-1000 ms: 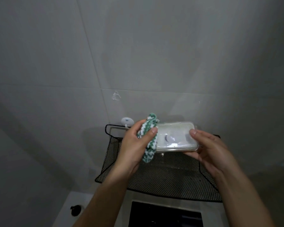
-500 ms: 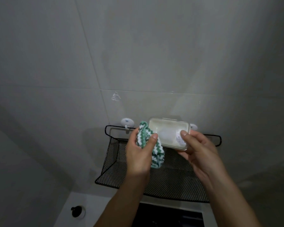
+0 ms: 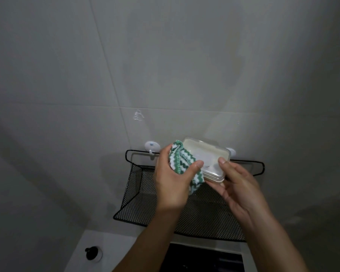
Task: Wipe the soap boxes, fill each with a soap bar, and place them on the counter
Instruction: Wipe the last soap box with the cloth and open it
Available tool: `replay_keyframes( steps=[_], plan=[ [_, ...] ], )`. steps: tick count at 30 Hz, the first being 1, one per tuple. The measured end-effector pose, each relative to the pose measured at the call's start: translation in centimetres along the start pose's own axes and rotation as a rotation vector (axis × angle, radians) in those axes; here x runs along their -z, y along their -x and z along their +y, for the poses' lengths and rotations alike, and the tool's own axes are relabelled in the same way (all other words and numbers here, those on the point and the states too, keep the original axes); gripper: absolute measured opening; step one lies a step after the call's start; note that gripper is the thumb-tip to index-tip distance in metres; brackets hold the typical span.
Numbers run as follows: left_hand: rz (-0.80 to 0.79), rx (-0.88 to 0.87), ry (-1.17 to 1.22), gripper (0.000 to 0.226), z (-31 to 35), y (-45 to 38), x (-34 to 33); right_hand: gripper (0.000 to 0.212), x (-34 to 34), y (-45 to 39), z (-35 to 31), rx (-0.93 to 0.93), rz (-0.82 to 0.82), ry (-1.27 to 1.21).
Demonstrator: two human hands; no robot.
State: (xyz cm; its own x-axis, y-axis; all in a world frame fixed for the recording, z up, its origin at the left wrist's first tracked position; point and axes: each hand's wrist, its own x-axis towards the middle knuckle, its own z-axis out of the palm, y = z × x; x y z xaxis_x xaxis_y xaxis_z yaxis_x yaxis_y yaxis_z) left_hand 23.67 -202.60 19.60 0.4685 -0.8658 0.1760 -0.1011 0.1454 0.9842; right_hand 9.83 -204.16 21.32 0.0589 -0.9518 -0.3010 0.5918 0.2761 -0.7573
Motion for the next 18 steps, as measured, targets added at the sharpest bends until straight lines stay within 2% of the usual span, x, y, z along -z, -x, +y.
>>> replay_keyframes(
  steps=[3,5,7,11,13,15,18],
  plan=[
    [0.006,0.001,0.054,0.032,0.0,-0.5,0.7,0.05,0.4,0.0,0.0,-0.028,-0.01,-0.012],
    [0.031,-0.014,0.075,0.023,0.1,-0.7,1.1,0.05,0.6,0.0,0.0,-0.046,-0.03,-0.016],
    [0.021,-0.034,0.074,0.026,0.2,-0.7,1.1,0.05,0.8,-0.1,0.1,-0.06,-0.039,-0.028],
    [-0.08,-0.136,-0.093,0.066,-0.3,-0.1,0.9,0.048,0.6,-0.1,-0.3,-0.061,-0.064,-0.043],
    [-0.073,-0.224,-0.184,0.075,-0.4,-0.2,1.0,0.045,0.5,0.1,-0.6,-0.061,-0.071,-0.033],
    [-0.085,-0.261,-0.221,0.073,-0.1,-0.5,1.4,0.044,0.5,0.2,-0.9,-0.067,-0.072,-0.021],
    [-0.072,-0.254,-0.197,0.051,0.2,-0.8,2.2,0.048,0.5,0.4,-1.4,-0.082,-0.041,-0.001]
  ],
)
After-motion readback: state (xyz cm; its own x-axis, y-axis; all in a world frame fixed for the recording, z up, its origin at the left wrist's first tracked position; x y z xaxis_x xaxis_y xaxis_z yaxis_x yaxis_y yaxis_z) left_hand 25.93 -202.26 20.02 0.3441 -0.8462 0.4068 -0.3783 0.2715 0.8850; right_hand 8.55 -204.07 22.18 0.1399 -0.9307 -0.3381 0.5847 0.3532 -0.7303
